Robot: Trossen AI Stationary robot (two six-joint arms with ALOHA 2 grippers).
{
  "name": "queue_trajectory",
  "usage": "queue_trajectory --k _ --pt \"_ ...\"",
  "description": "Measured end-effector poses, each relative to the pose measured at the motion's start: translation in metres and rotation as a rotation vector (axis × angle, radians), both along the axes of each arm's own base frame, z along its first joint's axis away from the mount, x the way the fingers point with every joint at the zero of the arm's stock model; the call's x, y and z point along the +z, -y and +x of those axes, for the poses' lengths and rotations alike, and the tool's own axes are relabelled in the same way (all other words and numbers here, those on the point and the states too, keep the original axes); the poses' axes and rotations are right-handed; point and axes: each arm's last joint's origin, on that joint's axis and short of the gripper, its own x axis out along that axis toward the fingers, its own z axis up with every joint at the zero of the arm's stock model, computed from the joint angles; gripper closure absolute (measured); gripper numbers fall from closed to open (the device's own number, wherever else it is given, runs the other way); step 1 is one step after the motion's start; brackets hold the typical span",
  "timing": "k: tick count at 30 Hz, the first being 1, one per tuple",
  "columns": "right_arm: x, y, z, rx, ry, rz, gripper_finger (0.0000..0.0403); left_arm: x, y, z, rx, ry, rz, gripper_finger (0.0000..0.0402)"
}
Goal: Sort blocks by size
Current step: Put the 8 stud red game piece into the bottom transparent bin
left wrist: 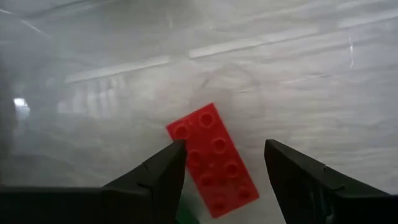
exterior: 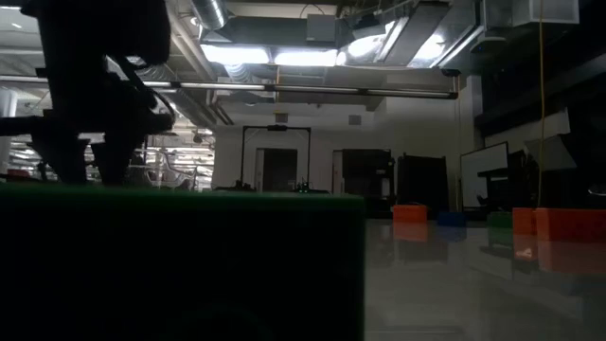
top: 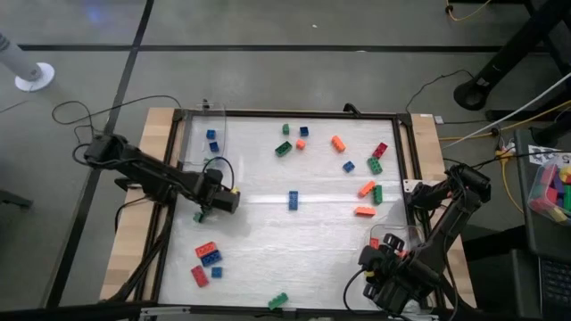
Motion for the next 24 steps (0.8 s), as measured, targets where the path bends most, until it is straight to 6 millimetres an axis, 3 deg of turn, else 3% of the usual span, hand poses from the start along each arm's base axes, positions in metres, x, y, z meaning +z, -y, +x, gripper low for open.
queue_trajectory --k 7,16,24 --pt "0.000 0.000 0.001 -0.001 0.015 -0.005 0.0210 -0.016 -0.003 0.004 0.032 -0.104 -0.068 0.0197" --pt "0.000 0.000 0.002 0.037 0.040 -0.031 0.0210 -0.022 -0.002 0.006 0.002 -0.137 -0.061 0.0199" --pt "0.002 0.001 0.005 0.084 0.142 -0.112 0.0210 -0.023 -0.001 0.014 -0.138 -0.095 -0.069 0.0272"
